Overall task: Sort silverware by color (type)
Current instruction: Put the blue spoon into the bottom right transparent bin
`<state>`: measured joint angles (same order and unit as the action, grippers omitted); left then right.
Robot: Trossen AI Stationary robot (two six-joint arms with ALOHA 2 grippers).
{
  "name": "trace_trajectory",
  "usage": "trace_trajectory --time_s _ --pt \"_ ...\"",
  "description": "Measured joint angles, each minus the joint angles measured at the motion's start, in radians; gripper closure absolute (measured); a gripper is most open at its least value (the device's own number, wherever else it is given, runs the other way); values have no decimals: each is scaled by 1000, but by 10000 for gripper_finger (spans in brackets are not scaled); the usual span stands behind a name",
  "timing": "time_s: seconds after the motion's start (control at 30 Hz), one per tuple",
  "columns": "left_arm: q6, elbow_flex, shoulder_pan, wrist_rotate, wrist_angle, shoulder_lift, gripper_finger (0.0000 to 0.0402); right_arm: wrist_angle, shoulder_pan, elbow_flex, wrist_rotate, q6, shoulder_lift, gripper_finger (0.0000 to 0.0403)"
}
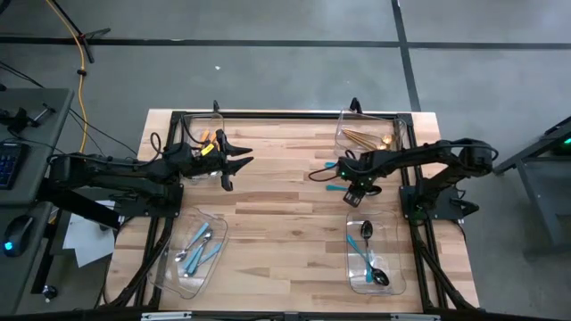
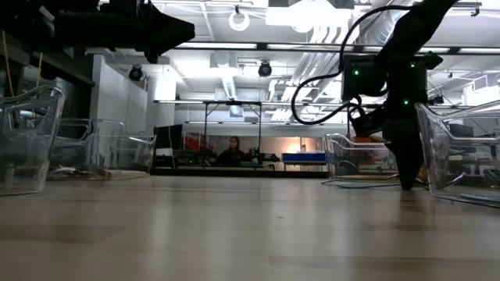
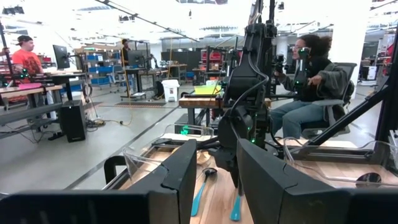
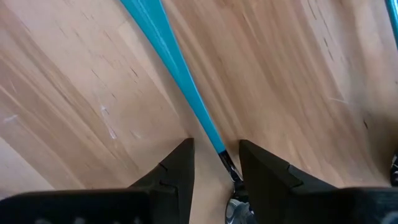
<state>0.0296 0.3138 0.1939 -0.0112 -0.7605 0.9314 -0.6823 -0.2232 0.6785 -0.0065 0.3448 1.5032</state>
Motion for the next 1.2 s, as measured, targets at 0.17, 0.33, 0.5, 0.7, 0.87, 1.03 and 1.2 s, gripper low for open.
trace_trajectory --time_s 0.17,0.33,0.5,0.7,0.87,1.03,1.2 --pt "0 0 0 0 1 0 295 1 0 0 -1 -5 14 289" --pt "0 0 0 0 0 0 295 0 0 -2 -3 -2 13 290" --pt "0 0 0 0 0 0 295 3 0 -3 -7 22 14 325" --pt "0 0 0 0 0 0 295 10 1 -3 -11 42 15 396" --pt "0 0 0 0 0 0 295 10 1 -4 -9 41 15 395" --pt "0 0 0 0 0 0 296 7 0 -4 -9 19 15 398" --pt "0 0 0 0 0 0 295 8 1 9 -9 -9 19 400"
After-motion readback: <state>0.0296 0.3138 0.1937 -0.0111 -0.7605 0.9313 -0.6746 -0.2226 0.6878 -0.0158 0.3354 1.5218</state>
